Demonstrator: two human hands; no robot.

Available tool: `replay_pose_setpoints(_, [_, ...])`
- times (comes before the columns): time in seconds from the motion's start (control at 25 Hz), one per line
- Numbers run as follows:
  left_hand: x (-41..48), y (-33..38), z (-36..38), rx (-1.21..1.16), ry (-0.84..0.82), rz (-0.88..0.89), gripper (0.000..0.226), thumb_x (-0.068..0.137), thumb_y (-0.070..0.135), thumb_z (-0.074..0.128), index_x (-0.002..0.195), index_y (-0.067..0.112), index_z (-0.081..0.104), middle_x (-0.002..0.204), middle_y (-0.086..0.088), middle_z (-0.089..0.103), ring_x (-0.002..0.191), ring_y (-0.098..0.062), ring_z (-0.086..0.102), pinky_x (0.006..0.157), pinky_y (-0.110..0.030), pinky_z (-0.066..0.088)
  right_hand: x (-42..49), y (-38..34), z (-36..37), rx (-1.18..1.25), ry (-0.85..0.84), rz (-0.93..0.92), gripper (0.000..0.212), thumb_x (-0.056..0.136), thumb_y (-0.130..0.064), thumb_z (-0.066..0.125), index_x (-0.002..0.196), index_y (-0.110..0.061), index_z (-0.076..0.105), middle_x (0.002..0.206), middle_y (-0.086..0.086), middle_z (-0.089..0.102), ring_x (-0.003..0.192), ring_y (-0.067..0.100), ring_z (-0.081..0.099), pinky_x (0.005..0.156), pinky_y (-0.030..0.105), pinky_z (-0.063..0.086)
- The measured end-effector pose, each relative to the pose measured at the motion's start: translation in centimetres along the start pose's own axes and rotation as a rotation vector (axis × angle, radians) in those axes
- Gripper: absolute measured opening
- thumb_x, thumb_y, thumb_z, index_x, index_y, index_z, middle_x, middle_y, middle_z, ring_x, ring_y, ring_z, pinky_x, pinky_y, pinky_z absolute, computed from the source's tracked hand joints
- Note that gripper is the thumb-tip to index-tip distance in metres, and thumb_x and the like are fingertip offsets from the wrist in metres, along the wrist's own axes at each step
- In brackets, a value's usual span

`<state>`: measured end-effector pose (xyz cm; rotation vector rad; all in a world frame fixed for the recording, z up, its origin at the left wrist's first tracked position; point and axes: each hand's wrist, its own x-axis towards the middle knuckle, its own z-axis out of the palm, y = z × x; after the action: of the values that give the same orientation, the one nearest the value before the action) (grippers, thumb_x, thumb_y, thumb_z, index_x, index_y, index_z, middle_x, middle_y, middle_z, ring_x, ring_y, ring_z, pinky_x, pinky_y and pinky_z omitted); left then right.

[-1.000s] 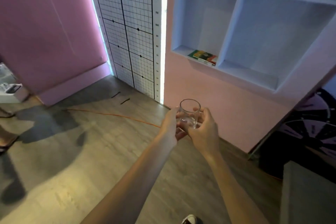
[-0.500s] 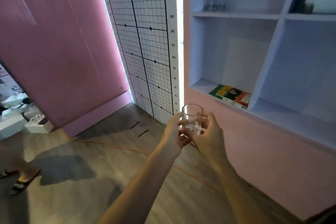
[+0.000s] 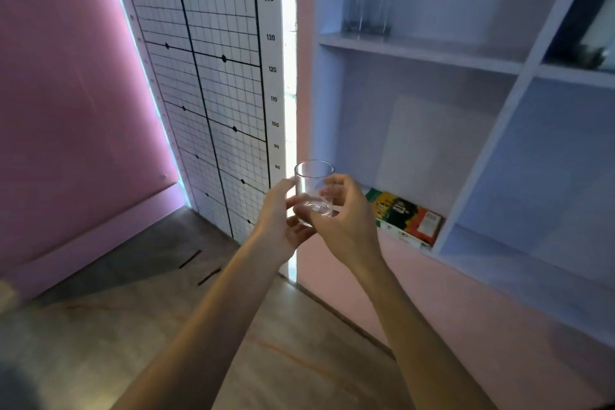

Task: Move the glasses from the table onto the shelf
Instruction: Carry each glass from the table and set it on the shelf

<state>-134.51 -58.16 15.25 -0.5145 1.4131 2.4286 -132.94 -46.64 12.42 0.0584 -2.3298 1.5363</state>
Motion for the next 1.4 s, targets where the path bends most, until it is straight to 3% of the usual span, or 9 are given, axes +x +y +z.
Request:
replay_pose_setpoints(0.16, [5.8, 6.9, 2.2, 0.023, -0.152, -0.009, 0.038, 0.088, 0.036, 0.069, 0.106, 0.002, 0.065, 0.076, -0.017, 0.071, 0.075, -0.03, 0.069, 0.07, -0.036, 0.06, 8.2, -2.4, 0.9, -0.063, 0.1, -0.024, 0.067, 0.073, -0.048, 0.088, 0.128, -0.03, 0.056, 0.111, -0.014, 0.065, 0.1, 0.0, 0.063, 0.073, 0.011, 0.049])
replay_pose_setpoints(0.4, [12.3, 17.9, 8.0, 0.099, -0.346, 0.014, 0.055, 0.084, 0.035, 0.072, 0.125, 0.0, 0.061, 0.098, -0.019, 0.063, 0.071, -0.031, 0.068, 0.058, -0.036, 0.062, 19.4, -7.5, 0.4, -0.121, 0.289, -0.093, 0.067, 0.075, -0.048, 0.087, 0.13, -0.022, 0.059, 0.108, -0.012, 0.066, 0.097, 0.0, 0.064, 0.075, 0.013, 0.051])
replay_pose_setpoints(0.48, [13.6, 20.8, 10.4, 0.129, -0.383, 0.033, 0.052, 0.083, 0.032, 0.072, 0.125, 0.002, 0.061, 0.1, -0.017, 0.063, 0.073, -0.034, 0.07, 0.064, -0.042, 0.064, 22.7, -8.8, -0.6, -0.142, 0.372, -0.115, 0.064, 0.074, -0.047, 0.089, 0.126, -0.022, 0.06, 0.103, -0.012, 0.067, 0.093, 0.002, 0.066, 0.075, 0.018, 0.054])
replay_pose_setpoints(0.64, [14.7, 25.0, 14.3, 0.129, -0.456, 0.05, 0.032, 0.09, 0.026, 0.064, 0.103, -0.002, 0.061, 0.094, -0.018, 0.064, 0.084, -0.037, 0.07, 0.084, -0.052, 0.061, 28.4, -10.6, -3.0, -0.162, 0.521, -0.093, 0.069, 0.063, -0.051, 0.092, 0.117, -0.022, 0.061, 0.094, -0.008, 0.073, 0.088, 0.01, 0.073, 0.078, 0.028, 0.058])
replay_pose_setpoints(0.76, [15.9, 26.4, 16.5, 0.118, -0.454, 0.053, 0.042, 0.092, 0.033, 0.061, 0.112, -0.004, 0.058, 0.1, -0.021, 0.064, 0.092, -0.038, 0.069, 0.089, -0.048, 0.059, 32.3, -11.0, -4.5, -0.169, 0.578, -0.05, 0.071, 0.058, -0.052, 0.091, 0.115, -0.02, 0.062, 0.097, -0.005, 0.075, 0.09, 0.014, 0.074, 0.085, 0.037, 0.06])
replay_pose_setpoints(0.96, [17.7, 26.3, 18.0, 0.072, -0.372, 0.141, 0.049, 0.091, 0.039, 0.059, 0.123, 0.002, 0.057, 0.119, -0.016, 0.057, 0.102, -0.035, 0.063, 0.098, -0.045, 0.055, 36.5, -10.0, -5.0, -0.283, 0.523, 0.015, 0.074, 0.059, -0.049, 0.093, 0.118, -0.018, 0.062, 0.103, -0.004, 0.071, 0.101, 0.019, 0.07, 0.091, 0.038, 0.057])
replay_pose_setpoints(1.04, [18.0, 26.3, 18.0, 0.06, -0.364, 0.151, 0.043, 0.091, 0.038, 0.06, 0.115, 0.002, 0.058, 0.11, -0.017, 0.056, 0.097, -0.034, 0.06, 0.097, -0.043, 0.055, 37.8, -9.3, -4.8, -0.328, 0.488, 0.025, 0.069, 0.058, -0.053, 0.091, 0.111, -0.017, 0.066, 0.099, -0.003, 0.072, 0.095, 0.018, 0.07, 0.086, 0.036, 0.058])
replay_pose_setpoints(1.16, [18.2, 26.2, 17.8, 0.05, -0.351, 0.14, 0.036, 0.092, 0.037, 0.061, 0.102, 0.003, 0.06, 0.099, -0.016, 0.058, 0.095, -0.032, 0.06, 0.086, -0.04, 0.056, 38.6, -8.8, -4.4, -0.348, 0.456, 0.025, 0.071, 0.062, -0.051, 0.091, 0.115, -0.013, 0.064, 0.106, 0.001, 0.072, 0.098, 0.021, 0.069, 0.086, 0.036, 0.057])
replay_pose_setpoints(1.4, [18.2, 26.3, 17.6, 0.019, -0.336, 0.136, 0.038, 0.091, 0.038, 0.062, 0.1, 0.001, 0.058, 0.093, -0.016, 0.057, 0.086, -0.029, 0.06, 0.084, -0.037, 0.057, 39.1, -9.1, -3.9, -0.354, 0.443, 0.001, 0.072, 0.068, -0.042, 0.091, 0.124, -0.009, 0.06, 0.117, 0.006, 0.071, 0.108, 0.026, 0.069, 0.084, 0.032, 0.053])
